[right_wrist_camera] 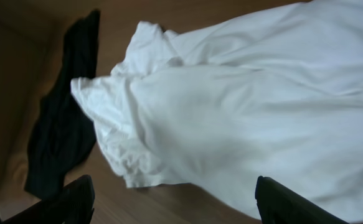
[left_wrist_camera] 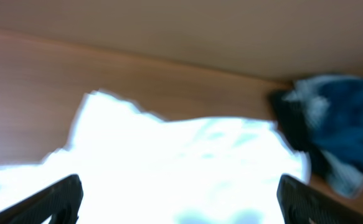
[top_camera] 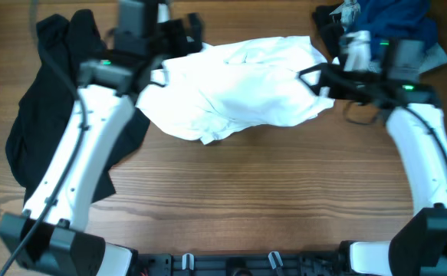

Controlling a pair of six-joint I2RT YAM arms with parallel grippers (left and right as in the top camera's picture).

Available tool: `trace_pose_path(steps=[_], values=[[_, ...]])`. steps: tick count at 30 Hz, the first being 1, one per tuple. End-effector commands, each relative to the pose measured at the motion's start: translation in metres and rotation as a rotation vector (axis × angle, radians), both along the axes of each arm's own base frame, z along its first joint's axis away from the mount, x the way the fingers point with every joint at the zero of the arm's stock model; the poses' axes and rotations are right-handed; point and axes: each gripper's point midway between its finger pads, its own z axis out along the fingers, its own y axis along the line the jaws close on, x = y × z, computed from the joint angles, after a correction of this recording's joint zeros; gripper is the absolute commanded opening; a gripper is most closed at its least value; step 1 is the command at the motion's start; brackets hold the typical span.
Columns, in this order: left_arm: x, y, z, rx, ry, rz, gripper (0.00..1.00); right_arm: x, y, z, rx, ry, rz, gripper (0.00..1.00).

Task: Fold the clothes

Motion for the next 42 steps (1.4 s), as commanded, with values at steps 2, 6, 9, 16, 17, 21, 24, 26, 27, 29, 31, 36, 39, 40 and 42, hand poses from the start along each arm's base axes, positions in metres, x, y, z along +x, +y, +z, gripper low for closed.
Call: trace_pose_path(steps=[2,6,9,16,17,21,24,26,27,29,31,36,39,40,42], values=[[-0.010,0.084,-0.026,0.038,0.142,0.185,1.00,-0.012,0.072,-0.011,-0.232,-0.089,0.169,0.83],[-0.018,0.134,-0.036,0.037,0.202,0.299,1.00,-0.030,0.128,-0.040,-0.382,-0.166,0.390,0.83],[-0.021,0.155,-0.039,0.034,0.216,0.346,1.00,-0.038,0.164,-0.077,-0.470,-0.197,0.533,0.83],[-0.019,0.158,-0.057,0.037,0.256,0.352,1.00,-0.046,0.176,-0.155,-0.574,-0.126,0.678,0.80],[-0.018,0.158,-0.061,0.038,0.266,0.351,1.00,-0.047,0.175,-0.160,-0.576,-0.113,0.680,0.79],[-0.011,0.159,-0.086,0.043,0.320,0.350,1.00,-0.050,0.183,-0.163,-0.529,-0.105,0.696,0.72],[-0.007,0.159,-0.105,0.046,0.360,0.349,1.00,-0.049,0.193,-0.158,-0.464,-0.108,0.677,0.60],[-0.004,0.159,-0.115,0.048,0.380,0.347,1.00,-0.050,0.202,-0.156,-0.432,-0.126,0.694,0.60],[-0.002,0.159,-0.120,0.048,0.387,0.347,1.00,-0.051,0.206,-0.156,-0.429,-0.133,0.699,0.59],[0.001,0.159,-0.125,0.048,0.392,0.347,1.00,-0.054,0.211,-0.158,-0.429,-0.139,0.713,0.57],[0.003,0.159,-0.129,0.049,0.392,0.347,1.00,-0.059,0.217,-0.162,-0.429,-0.139,0.730,0.58],[0.009,0.160,-0.126,0.046,0.368,0.348,1.00,-0.062,0.225,-0.177,-0.431,-0.129,0.741,0.55],[0.009,0.160,-0.126,0.047,0.367,0.348,1.00,-0.060,0.224,-0.179,-0.429,-0.107,0.710,0.47],[0.009,0.160,-0.126,0.047,0.367,0.348,1.00,-0.059,0.222,-0.180,-0.440,-0.101,0.698,0.43],[0.009,0.160,-0.126,0.047,0.367,0.348,1.00,-0.061,0.219,-0.182,-0.452,-0.089,0.695,0.38]])
